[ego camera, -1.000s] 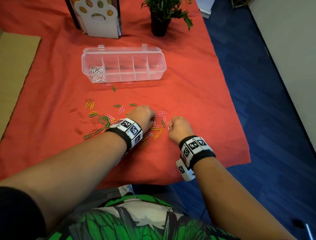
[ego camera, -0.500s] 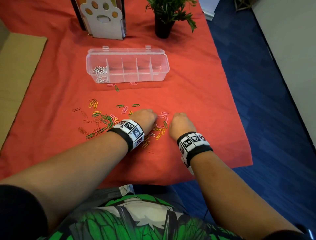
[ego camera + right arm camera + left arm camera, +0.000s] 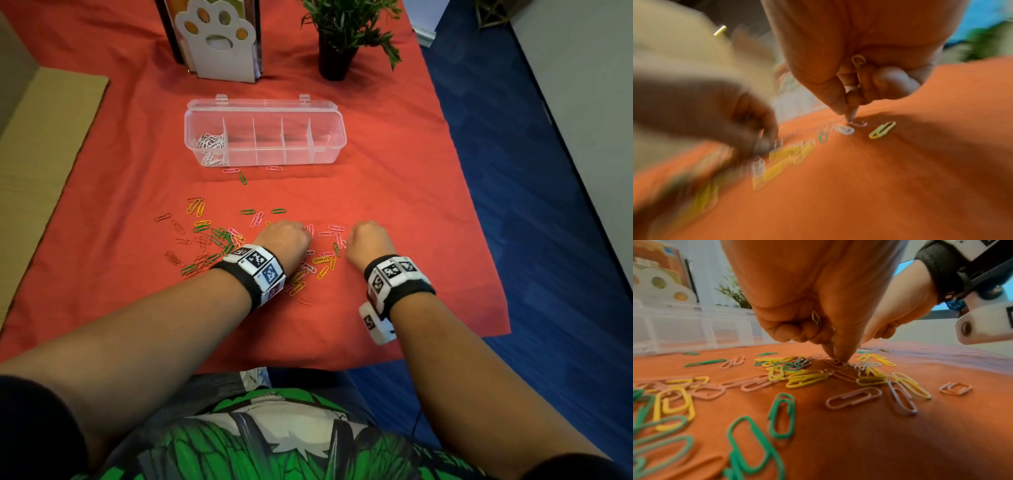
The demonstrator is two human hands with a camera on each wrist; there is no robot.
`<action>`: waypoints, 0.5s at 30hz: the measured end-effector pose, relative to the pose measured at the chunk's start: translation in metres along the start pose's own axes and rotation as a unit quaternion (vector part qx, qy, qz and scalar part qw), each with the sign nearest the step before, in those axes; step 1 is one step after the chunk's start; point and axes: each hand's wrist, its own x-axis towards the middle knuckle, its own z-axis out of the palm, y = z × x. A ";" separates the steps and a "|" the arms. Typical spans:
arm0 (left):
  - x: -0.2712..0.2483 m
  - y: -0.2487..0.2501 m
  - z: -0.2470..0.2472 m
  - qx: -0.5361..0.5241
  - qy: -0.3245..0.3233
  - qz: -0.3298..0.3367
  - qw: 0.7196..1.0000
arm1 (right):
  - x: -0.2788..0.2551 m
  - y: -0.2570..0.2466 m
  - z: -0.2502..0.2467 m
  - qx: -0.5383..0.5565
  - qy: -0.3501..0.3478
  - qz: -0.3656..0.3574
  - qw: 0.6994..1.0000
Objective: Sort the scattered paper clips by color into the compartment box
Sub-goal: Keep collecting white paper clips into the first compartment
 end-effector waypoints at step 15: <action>-0.037 -0.024 -0.042 -0.897 -0.029 -0.089 0.432 | -0.010 -0.007 0.013 -0.106 0.032 -0.054 0.992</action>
